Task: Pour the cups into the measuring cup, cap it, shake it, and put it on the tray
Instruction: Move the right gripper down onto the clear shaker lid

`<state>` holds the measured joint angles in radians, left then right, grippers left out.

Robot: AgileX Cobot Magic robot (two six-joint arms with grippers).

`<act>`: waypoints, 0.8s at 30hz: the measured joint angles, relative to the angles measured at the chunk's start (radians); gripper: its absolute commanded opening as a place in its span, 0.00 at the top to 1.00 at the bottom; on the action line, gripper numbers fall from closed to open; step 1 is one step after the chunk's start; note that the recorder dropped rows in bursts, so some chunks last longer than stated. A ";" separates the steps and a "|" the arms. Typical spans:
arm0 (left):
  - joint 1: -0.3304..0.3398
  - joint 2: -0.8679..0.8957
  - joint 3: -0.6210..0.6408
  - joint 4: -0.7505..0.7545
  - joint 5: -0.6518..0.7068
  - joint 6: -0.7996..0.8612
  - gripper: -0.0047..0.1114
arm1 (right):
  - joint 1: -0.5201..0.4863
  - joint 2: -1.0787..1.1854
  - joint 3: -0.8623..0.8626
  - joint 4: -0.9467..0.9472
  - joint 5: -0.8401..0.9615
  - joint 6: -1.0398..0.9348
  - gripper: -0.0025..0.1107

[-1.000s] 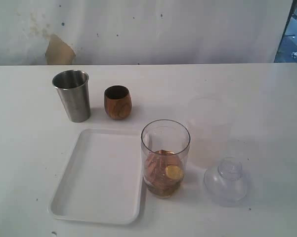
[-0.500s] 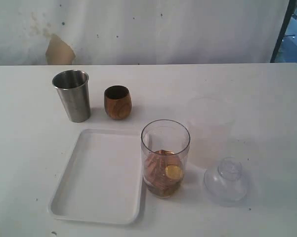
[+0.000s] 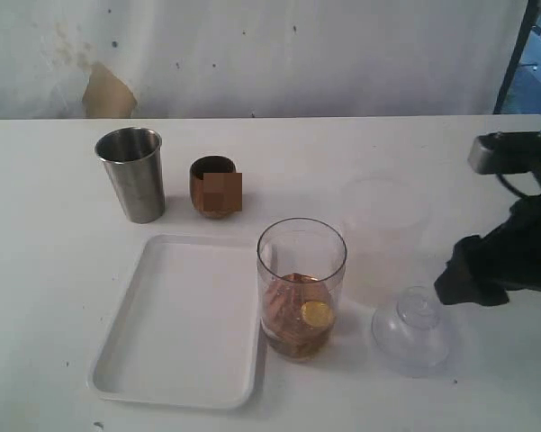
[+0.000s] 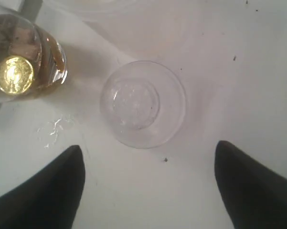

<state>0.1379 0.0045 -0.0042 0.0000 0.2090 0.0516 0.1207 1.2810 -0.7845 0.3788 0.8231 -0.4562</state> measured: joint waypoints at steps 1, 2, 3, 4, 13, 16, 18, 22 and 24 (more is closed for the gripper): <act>0.000 0.000 0.000 0.000 0.000 0.000 0.95 | 0.019 0.022 0.000 -0.002 -0.025 0.000 0.37; 0.000 0.000 0.000 0.000 0.000 0.000 0.95 | 0.037 0.041 0.000 -0.005 -0.052 0.000 0.37; 0.000 0.000 0.000 0.000 0.000 0.000 0.95 | 0.050 0.054 0.000 -0.007 -0.074 0.000 0.37; 0.000 0.000 0.000 0.000 0.000 0.000 0.95 | 0.066 0.069 0.000 -0.011 -0.098 0.000 0.37; 0.000 0.000 0.000 0.000 0.000 0.000 0.95 | 0.173 0.168 -0.031 -0.139 -0.139 0.113 0.37; 0.000 0.000 0.000 0.000 0.000 0.000 0.95 | 0.204 0.190 -0.044 -0.242 -0.125 0.212 0.37; 0.000 0.000 0.000 0.000 0.000 0.000 0.95 | 0.226 0.205 -0.052 -0.288 -0.119 0.264 0.37; 0.000 0.000 0.000 0.000 0.000 0.000 0.95 | 0.271 0.228 -0.060 -0.311 -0.119 0.297 0.37; 0.000 0.000 0.000 0.000 0.000 0.000 0.95 | 0.290 0.240 -0.060 -0.315 -0.119 0.299 0.38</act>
<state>0.1379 0.0045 -0.0042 0.0000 0.2090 0.0516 0.4103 1.5207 -0.8441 0.0637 0.7045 -0.1572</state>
